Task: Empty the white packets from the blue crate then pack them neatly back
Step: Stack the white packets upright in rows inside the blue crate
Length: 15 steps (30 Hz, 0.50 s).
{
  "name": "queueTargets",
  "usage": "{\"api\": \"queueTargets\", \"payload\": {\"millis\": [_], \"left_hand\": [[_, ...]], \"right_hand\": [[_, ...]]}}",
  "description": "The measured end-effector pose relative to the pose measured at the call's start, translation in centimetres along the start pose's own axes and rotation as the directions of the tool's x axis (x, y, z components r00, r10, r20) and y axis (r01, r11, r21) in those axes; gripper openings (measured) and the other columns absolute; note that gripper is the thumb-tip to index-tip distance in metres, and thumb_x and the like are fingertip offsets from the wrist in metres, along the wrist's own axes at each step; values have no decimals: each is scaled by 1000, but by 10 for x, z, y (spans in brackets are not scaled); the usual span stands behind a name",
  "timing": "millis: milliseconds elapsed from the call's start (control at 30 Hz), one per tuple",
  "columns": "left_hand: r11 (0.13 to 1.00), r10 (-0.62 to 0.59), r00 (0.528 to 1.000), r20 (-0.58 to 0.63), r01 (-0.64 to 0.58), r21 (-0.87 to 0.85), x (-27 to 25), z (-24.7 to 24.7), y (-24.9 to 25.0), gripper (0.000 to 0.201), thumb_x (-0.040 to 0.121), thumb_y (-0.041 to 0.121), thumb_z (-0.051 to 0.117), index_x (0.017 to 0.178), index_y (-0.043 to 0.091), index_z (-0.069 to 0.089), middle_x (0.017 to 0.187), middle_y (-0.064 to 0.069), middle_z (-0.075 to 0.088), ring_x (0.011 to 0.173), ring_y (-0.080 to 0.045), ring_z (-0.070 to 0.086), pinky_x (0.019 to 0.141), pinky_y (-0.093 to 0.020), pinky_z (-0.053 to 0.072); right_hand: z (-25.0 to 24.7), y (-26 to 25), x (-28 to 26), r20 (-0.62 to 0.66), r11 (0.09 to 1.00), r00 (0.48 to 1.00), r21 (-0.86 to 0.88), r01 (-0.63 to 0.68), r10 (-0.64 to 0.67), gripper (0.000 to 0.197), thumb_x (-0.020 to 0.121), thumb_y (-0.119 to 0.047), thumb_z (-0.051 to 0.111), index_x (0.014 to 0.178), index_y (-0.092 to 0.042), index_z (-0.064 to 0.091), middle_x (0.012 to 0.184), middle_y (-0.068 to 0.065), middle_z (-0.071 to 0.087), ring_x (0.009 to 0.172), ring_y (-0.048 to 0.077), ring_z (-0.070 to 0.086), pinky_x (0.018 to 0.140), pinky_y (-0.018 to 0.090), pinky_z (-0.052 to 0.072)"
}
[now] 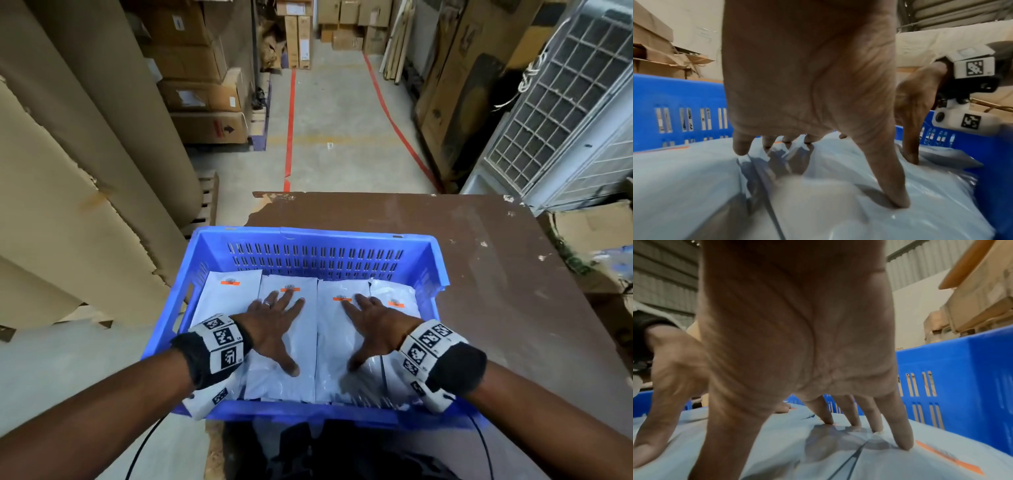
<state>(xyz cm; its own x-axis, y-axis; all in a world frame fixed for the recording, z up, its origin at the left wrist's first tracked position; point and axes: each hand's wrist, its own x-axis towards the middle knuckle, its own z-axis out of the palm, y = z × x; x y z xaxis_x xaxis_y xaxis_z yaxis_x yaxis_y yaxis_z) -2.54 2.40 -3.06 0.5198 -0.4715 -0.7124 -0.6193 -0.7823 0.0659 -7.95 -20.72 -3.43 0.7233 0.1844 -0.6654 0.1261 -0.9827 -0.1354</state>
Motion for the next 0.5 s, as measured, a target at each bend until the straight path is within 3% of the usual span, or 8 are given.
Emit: {"api": "queueTargets", "payload": {"millis": [200,300,400,500], "left_hand": [[999,-42,999,-24,42,9,-8,-6,11,130,71,71,69,155,23,-18,159,-7,-30,150,-32,-16,121,-51,3],[998,-22,1000,-21,20,-59,-18,-6,14,121,75,65,70,156,28,-12,162,-4,-23,151,-29,-11,122,-50,7],[997,-19,999,40,22,-80,-27,-5,17,115,78,53,75,156,33,-6,163,-2,-18,152,-27,0,121,-49,16],[997,-27,999,32,30,-76,-31,-3,21,109,82,46,74,157,32,-4,163,-3,-17,152,-27,2,121,-49,17]], "right_hand": [[-15,-1,-11,-20,999,999,15,-30,30,124,67,-64,79,157,-23,5,162,9,15,148,31,19,114,53,32],[-25,10,-28,-100,995,991,56,-78,84,107,71,-56,79,155,-20,23,156,9,31,141,29,35,112,44,37],[-30,19,-43,-42,989,988,25,-149,150,77,70,-40,85,134,-15,50,134,4,55,120,24,55,95,34,49],[-25,15,-47,99,983,979,-39,-178,181,54,72,-26,87,111,-16,50,118,2,56,107,21,56,72,23,44]]}}
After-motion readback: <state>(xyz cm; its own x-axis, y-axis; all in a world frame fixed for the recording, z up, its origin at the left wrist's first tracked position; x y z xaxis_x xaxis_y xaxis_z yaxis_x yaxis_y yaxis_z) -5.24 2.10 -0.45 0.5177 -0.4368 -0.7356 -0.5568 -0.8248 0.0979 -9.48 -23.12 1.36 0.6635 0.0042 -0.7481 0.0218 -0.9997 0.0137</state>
